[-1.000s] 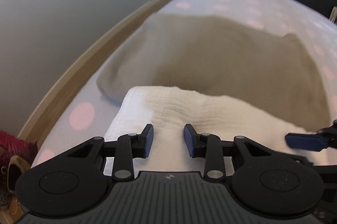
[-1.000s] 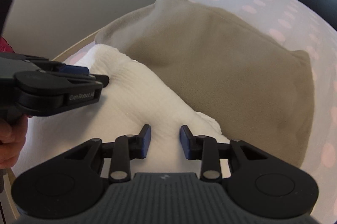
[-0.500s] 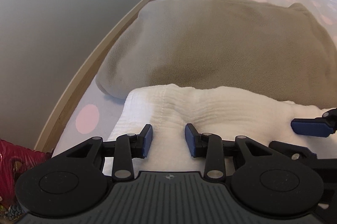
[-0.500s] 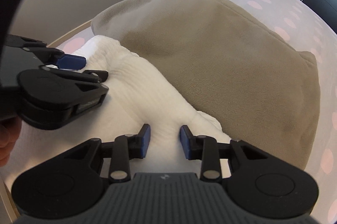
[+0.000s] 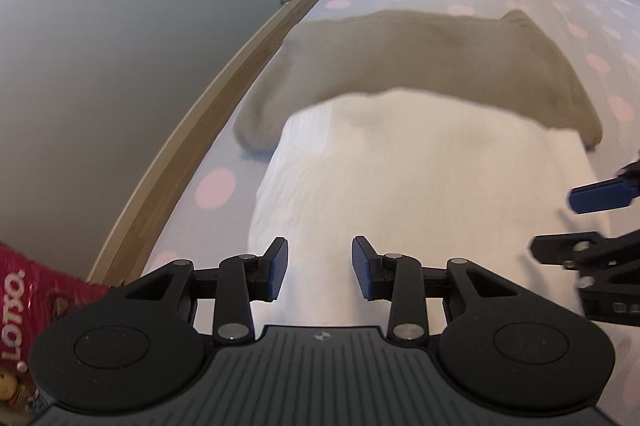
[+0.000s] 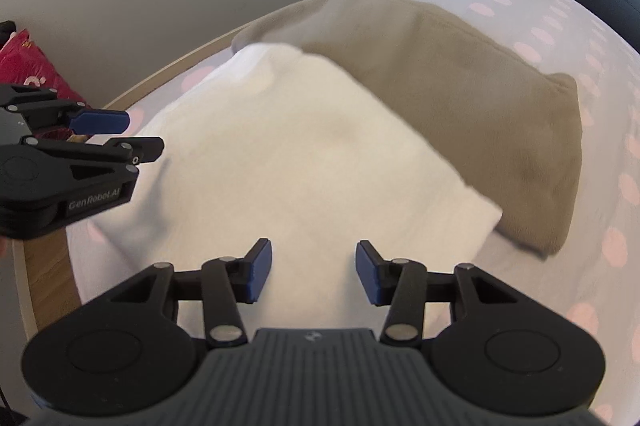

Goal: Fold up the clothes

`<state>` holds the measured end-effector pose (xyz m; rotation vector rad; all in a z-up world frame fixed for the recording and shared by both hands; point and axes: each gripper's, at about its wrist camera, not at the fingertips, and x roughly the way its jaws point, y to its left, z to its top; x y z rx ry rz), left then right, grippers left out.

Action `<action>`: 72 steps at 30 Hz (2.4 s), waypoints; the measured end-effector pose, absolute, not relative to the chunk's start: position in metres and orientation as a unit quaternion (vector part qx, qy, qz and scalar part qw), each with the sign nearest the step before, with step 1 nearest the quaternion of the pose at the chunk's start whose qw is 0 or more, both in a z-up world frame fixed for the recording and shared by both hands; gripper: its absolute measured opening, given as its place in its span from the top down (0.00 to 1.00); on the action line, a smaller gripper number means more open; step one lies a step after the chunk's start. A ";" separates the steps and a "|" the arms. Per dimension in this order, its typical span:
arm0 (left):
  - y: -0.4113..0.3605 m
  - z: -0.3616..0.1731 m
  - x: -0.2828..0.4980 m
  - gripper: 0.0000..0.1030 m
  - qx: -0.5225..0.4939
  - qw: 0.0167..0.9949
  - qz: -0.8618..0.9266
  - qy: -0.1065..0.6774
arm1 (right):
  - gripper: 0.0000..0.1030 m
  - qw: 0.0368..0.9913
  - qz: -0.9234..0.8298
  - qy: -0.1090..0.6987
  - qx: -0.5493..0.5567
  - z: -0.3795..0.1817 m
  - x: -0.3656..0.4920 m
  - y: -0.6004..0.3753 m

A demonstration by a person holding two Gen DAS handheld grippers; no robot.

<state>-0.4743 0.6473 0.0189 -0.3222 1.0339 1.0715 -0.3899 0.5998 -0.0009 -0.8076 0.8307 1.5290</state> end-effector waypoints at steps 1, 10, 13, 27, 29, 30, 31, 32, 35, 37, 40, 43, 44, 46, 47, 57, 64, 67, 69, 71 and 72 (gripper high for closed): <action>0.647 0.013 -0.479 0.68 -0.156 0.717 0.488 0.473 | 0.47 0.573 0.649 0.355 -0.352 -0.005 -0.393 0.596; 0.646 -0.016 -0.498 0.68 -0.199 0.690 0.510 0.474 | 0.46 0.585 0.610 0.405 -0.348 -0.031 -0.392 0.588; 0.629 -0.003 -0.497 0.68 -0.177 0.694 0.524 0.461 | 0.46 0.596 0.607 0.402 -0.341 -0.021 -0.390 0.574; 0.521 0.060 -0.481 0.59 -0.165 0.727 0.562 0.358 | 0.32 0.654 0.607 0.344 -0.292 0.036 -0.391 0.480; 0.512 0.060 -0.482 0.59 -0.174 0.729 0.559 0.354 | 0.31 0.660 0.605 0.340 -0.288 0.036 -0.393 0.469; 0.509 0.058 -0.481 0.59 -0.177 0.729 0.558 0.355 | 0.31 0.662 0.603 0.339 -0.289 0.035 -0.395 0.464; 0.505 0.055 -0.481 0.59 -0.179 0.727 0.557 0.359 | 0.31 0.663 0.602 0.338 -0.287 0.034 -0.396 0.460; 0.500 0.053 -0.480 0.59 -0.177 0.724 0.558 0.365 | 0.31 0.664 0.602 0.339 -0.285 0.033 -0.397 0.456; 0.488 0.048 -0.480 0.50 -0.176 0.719 0.559 0.375 | 0.31 0.667 0.600 0.344 -0.278 0.029 -0.399 0.449; 0.483 0.045 -0.482 0.48 -0.188 0.718 0.558 0.372 | 0.31 0.668 0.597 0.348 -0.276 0.027 -0.400 0.446; 0.479 0.043 -0.486 0.48 -0.204 0.716 0.555 0.370 | 0.31 0.670 0.592 0.356 -0.272 0.024 -0.400 0.444; 0.477 0.041 -0.489 0.47 -0.212 0.711 0.558 0.371 | 0.31 0.673 0.588 0.355 -0.274 0.022 -0.401 0.442; 0.477 0.040 -0.489 0.47 -0.213 0.710 0.558 0.373 | 0.31 0.674 0.587 0.355 -0.275 0.021 -0.402 0.441; 0.478 0.039 -0.488 0.47 -0.215 0.709 0.558 0.375 | 0.31 0.674 0.586 0.355 -0.275 0.020 -0.402 0.441; 0.478 0.039 -0.488 0.47 -0.215 0.709 0.557 0.375 | 0.31 0.674 0.586 0.355 -0.274 0.020 -0.402 0.440; 0.476 0.039 -0.486 0.47 -0.214 0.710 0.557 0.376 | 0.30 0.673 0.588 0.351 -0.281 0.018 -0.404 0.439; 0.474 0.039 -0.485 0.47 -0.215 0.710 0.555 0.377 | 0.30 0.677 0.583 0.346 -0.286 0.019 -0.405 0.437; 0.473 0.039 -0.485 0.47 -0.215 0.710 0.554 0.378 | 0.30 0.679 0.583 0.342 -0.287 0.020 -0.406 0.436; 0.473 0.039 -0.485 0.47 -0.216 0.710 0.554 0.378 | 0.30 0.680 0.583 0.341 -0.287 0.020 -0.406 0.436; 0.472 0.040 -0.485 0.47 -0.215 0.710 0.554 0.377 | 0.30 0.681 0.582 0.339 -0.287 0.021 -0.406 0.436; 0.472 0.040 -0.485 0.47 -0.215 0.710 0.554 0.377 | 0.30 0.681 0.582 0.339 -0.287 0.021 -0.406 0.436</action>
